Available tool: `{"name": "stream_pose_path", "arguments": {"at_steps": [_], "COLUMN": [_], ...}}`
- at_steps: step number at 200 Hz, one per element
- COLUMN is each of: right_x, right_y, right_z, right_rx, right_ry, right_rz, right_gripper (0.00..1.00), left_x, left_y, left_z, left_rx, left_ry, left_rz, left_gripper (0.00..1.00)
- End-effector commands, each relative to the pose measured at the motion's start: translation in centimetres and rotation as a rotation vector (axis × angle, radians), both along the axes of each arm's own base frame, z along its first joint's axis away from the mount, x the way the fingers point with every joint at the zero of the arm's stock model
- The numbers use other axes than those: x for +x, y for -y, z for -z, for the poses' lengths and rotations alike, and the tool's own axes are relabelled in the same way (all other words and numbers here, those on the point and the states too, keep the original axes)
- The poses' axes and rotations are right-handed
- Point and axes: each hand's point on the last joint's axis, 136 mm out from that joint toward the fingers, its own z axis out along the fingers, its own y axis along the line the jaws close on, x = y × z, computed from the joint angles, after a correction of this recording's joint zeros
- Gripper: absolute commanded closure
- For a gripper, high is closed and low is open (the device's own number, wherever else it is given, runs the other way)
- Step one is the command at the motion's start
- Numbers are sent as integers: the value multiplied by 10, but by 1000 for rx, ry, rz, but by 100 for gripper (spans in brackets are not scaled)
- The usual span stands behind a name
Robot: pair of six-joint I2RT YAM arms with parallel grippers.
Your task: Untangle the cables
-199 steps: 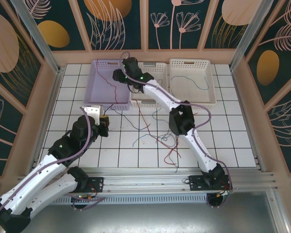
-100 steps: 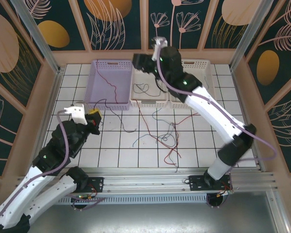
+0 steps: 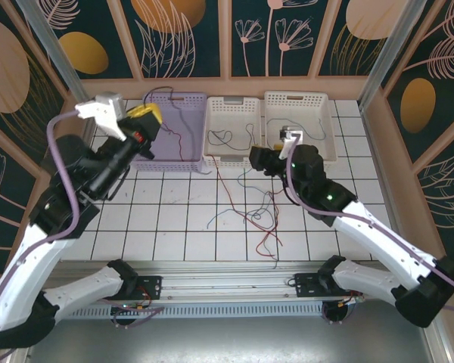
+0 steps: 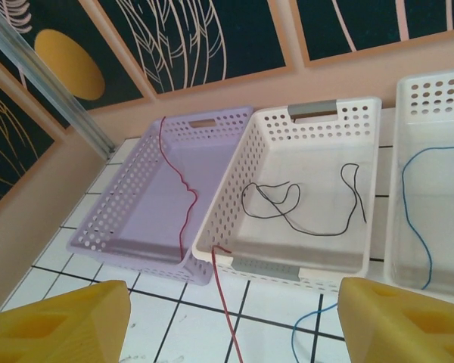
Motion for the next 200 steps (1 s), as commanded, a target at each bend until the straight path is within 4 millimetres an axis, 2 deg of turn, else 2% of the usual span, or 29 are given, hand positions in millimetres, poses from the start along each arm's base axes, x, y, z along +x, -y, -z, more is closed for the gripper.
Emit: {"name": "stream_pose_path", "arguments": {"at_steps": [1,44,83,117,130,136,138,141,167,200], "right_x": [-14,-45,-70,-82,-86,-87,-87,-88,-92,-95], "right_y": [16,47,62,79,84,86,86,87,93,99], "right_z": [-5,-13,-21,-21,-21,-21,-21,-22,-20,-15], "right_rx": [30,48,53,22,14,11,8,8,-19,-59], "right_ry": [14,39,59,70,74,76,77,79,87,86], "right_rz": [33,44,10,30,36,38,38,38,44,50], "right_gripper": [27,25,18,17,17,17,17,17,16,16], "left_x": [19,75,126,170,183,185,192,197,220,246], "left_y": [20,63,95,118,123,121,126,129,138,139], "left_z": [-20,-26,-12,19,34,34,46,53,90,133], "left_rx": [51,109,173,266,298,304,321,334,405,463], "left_ry": [84,99,82,46,30,35,20,11,-29,-89], "left_rz": [12,3,-38,-85,-102,-113,-113,-116,-141,-176], "left_gripper": [100,100,100,100,100,100,100,100,100,100]}}
